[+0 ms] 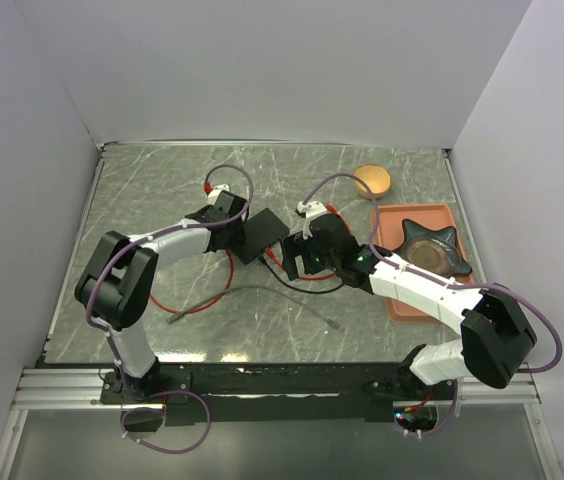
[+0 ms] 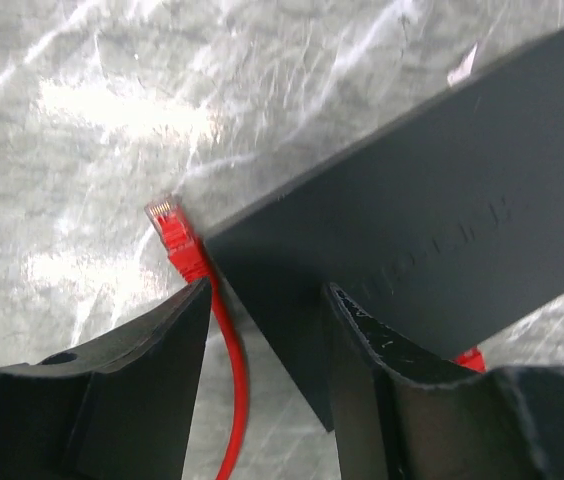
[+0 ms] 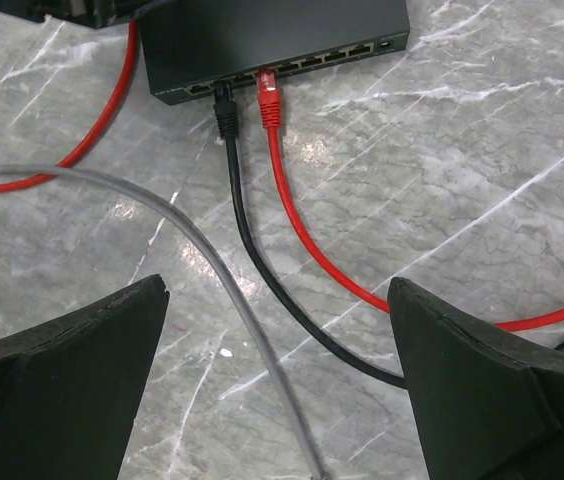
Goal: Insert the plug into the switch port
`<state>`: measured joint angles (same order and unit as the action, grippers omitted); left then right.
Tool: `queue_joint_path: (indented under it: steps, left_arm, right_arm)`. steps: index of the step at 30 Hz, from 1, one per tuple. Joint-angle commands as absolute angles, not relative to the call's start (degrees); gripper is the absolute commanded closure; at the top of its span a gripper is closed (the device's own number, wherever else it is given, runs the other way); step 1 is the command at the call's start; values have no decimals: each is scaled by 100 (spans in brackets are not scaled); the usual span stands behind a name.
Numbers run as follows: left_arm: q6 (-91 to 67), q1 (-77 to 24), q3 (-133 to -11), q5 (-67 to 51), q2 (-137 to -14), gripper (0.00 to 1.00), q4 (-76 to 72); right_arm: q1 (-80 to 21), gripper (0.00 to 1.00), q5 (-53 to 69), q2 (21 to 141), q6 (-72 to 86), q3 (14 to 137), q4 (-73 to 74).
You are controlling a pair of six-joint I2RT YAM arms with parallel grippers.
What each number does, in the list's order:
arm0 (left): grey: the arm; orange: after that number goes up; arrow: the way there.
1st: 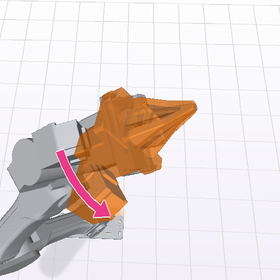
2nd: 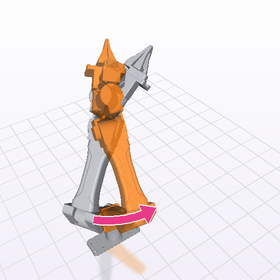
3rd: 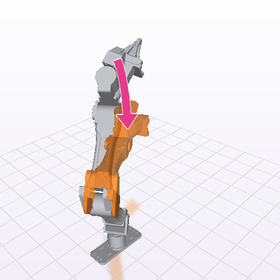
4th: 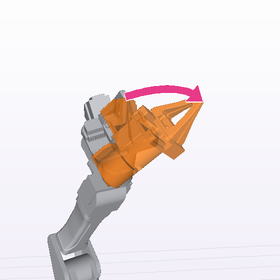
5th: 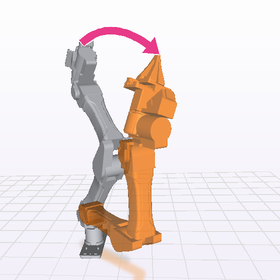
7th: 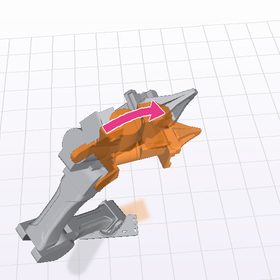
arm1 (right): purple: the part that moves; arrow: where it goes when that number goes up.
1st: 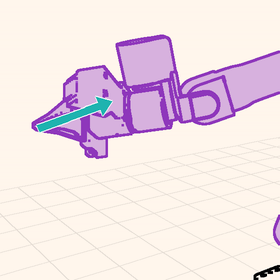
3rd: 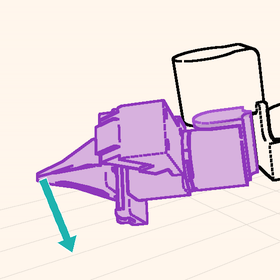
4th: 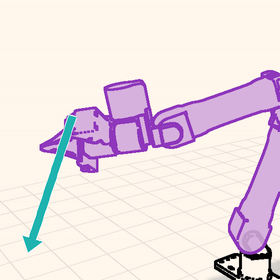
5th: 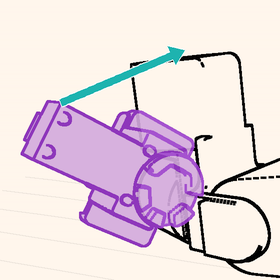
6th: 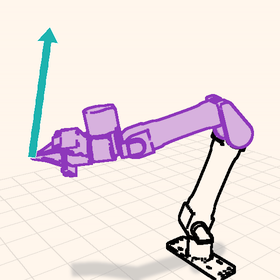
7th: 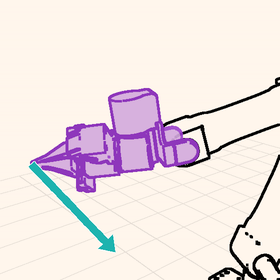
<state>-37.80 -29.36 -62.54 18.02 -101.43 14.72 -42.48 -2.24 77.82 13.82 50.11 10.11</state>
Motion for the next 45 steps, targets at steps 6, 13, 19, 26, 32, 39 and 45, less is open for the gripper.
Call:
queue_joint_path:
  steps: [6, 13, 19, 26, 32, 39, 45]
  left_arm:
    - [-3955, -2971, -5625, 1916, -9300, 45, 1345]
    - [-4008, -2953, -5677, 2162, -9201, 45, 1705]
    - [-4025, -2953, -5976, 2013, -9773, 48, 1758]
    - [-4087, -2936, -6064, 2127, -9993, 48, 1723]
    - [-4061, -2848, -6257, 2127, -10300, 48, 1573]
    - [-3832, -2392, -6416, 1627, -10731, 58, 1424]
    - [-3595, -2276, -6670, 1423, -11039, 99, 1581]
  right_arm:
    - [-4210, 1, -299, 7664, 1283, 5010, 923]
    - [-4219, 1, -185, 7752, 1310, 5027, 896]
    - [-4210, 1, -220, 7796, 1318, 5027, 931]
    - [-4210, 1, -220, 7805, 1310, 5018, 923]
    - [-4219, 1, -202, 7866, 1275, 5062, 967]
    - [-4210, 1, -176, 7884, 1266, 5089, 975]
    - [-4210, 1, -220, 7866, 1230, 5133, 1002]
